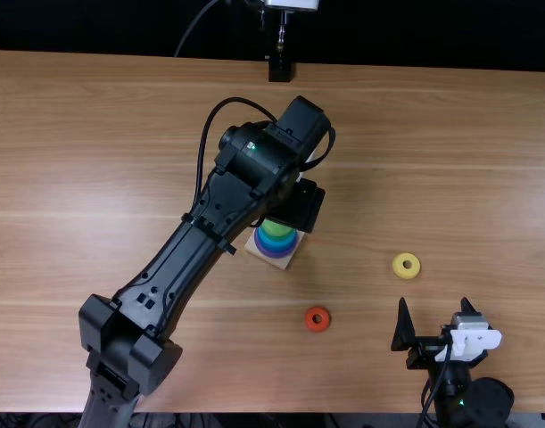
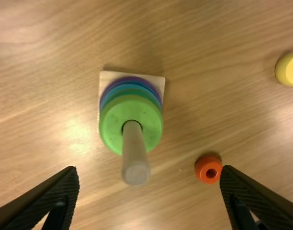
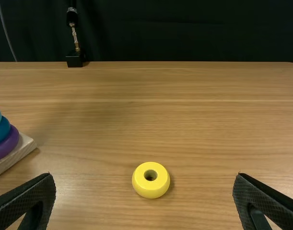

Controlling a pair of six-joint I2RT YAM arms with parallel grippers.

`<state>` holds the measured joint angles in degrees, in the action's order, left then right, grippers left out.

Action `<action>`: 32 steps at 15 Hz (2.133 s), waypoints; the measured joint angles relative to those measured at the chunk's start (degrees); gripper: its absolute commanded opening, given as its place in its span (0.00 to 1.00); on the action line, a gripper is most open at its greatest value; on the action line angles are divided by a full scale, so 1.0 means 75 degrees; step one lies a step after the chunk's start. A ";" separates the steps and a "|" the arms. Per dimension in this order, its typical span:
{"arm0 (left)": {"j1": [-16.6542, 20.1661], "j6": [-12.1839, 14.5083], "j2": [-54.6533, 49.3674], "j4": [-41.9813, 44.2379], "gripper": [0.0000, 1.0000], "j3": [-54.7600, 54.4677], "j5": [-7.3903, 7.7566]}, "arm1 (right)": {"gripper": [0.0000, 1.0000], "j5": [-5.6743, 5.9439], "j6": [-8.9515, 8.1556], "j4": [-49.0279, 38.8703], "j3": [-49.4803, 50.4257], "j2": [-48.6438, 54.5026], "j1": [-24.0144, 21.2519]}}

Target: Build the Hanoi tower: stack the rings onto the peg from bottom to top in this color order: purple, dark blue, light blue, dark green, light green, yellow, orange.

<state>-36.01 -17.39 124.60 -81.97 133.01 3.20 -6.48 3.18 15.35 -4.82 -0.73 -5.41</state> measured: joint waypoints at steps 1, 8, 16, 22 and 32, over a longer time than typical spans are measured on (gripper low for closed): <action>0.0050 0.0000 0.0000 0.0044 1.00 -0.0119 0.0055 | 1.00 0.0000 0.0003 -0.0009 0.0003 0.0000 -0.0003; 0.1807 0.0000 -0.3378 0.4307 1.00 -0.3515 0.0055 | 1.00 0.0000 0.0003 -0.0006 0.0000 0.0000 -0.0003; 0.3972 0.0035 -0.9553 0.7618 1.00 -1.0468 -0.0388 | 1.00 -0.0003 0.0000 -0.0003 0.0000 0.0000 -0.0003; 0.4115 0.0125 -1.3426 0.8038 1.00 -1.4641 -0.0656 | 1.00 -0.0003 0.0003 -0.0003 0.0000 0.0000 0.0000; 0.4558 0.0175 -1.6340 0.8416 1.00 -1.6929 -0.0685 | 1.00 0.0000 0.0000 0.0000 0.0000 0.0000 0.0000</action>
<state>-1.83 -16.08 2.04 -18.85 6.04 -1.93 -6.48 3.18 15.35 -4.82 -0.73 -5.41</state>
